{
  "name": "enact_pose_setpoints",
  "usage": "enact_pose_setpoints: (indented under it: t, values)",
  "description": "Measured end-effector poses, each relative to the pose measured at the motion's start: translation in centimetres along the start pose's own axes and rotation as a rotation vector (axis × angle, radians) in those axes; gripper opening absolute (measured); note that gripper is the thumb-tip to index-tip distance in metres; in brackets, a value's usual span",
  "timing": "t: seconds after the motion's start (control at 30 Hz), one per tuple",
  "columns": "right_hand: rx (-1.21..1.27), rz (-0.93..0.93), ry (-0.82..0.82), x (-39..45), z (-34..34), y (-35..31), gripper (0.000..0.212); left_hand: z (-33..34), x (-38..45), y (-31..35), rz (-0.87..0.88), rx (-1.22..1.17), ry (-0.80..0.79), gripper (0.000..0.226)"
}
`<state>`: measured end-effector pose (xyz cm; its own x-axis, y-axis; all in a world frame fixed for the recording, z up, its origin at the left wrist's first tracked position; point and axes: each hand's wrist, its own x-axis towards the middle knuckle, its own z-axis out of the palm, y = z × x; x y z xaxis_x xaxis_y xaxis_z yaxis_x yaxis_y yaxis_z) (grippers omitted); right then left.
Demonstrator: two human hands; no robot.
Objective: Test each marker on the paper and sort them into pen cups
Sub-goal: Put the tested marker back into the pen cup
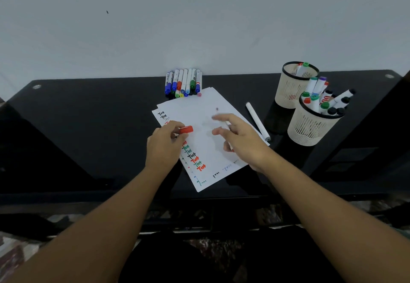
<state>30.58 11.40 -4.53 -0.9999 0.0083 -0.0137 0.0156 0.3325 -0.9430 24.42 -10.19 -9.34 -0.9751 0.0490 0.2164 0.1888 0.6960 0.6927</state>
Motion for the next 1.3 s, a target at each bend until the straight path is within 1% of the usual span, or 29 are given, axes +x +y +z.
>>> enact_pose_setpoints:
  t: [0.07,0.1,0.17,0.2,0.23,0.33,0.43,0.53,0.63,0.73,0.9,1.1,1.23,1.3]
  values:
    - [-0.248,-0.026,-0.084,0.8,-0.5,0.1,0.042,0.1,0.0,0.1,-0.005,-0.027,-0.009,0.021]
    - [-0.406,-0.045,-0.102,1.2,-0.8,0.3,0.041,0.1,0.0,0.1,-0.006,-0.032,-0.014,0.022]
    - [-0.674,-0.095,-0.085,1.8,-1.2,0.6,0.027,0.2,0.1,0.1,0.001,-0.026,-0.023,0.023]
    - [-0.734,-0.114,-0.067,2.1,-1.4,0.6,0.022,0.2,0.1,0.2,0.009,-0.019,-0.027,0.023]
    - [-0.763,-0.132,-0.053,2.2,-1.5,0.6,0.020,0.2,0.0,0.3,0.018,-0.015,-0.028,0.023]
    - [-0.814,-0.163,-0.018,2.8,-1.9,0.7,0.026,0.2,-0.2,0.6,0.043,-0.042,-0.007,0.022]
    - [-0.851,-0.180,-0.045,3.0,-1.6,1.1,0.028,0.0,-0.5,0.8,0.085,-0.039,0.006,0.024]
    - [-0.870,-0.212,-0.086,3.1,-1.3,1.3,0.026,0.0,-0.7,0.9,0.124,0.008,0.004,0.027]
    - [-0.900,-0.242,-0.066,3.3,-1.4,1.4,0.024,0.0,-0.8,1.0,0.154,0.026,0.018,0.028]
    - [-0.873,-0.258,-0.039,3.5,-1.8,1.5,0.025,-0.1,-0.8,1.2,0.159,0.021,0.021,0.027]
    - [-0.933,-0.301,-0.072,3.7,-1.6,1.4,0.024,-0.3,-0.9,1.0,0.201,0.032,0.020,0.025]
    - [-0.848,-0.349,-0.082,3.8,-0.7,1.7,0.022,-0.1,-1.3,1.2,0.252,0.045,-0.014,0.024]
    - [-0.941,-0.396,-0.074,3.8,-0.4,1.6,0.022,-0.3,-1.3,1.1,0.281,0.066,-0.036,0.024]
    - [-1.014,-0.426,-0.101,3.6,-0.1,1.4,0.031,-0.3,-1.5,1.3,0.293,0.062,-0.067,0.024]
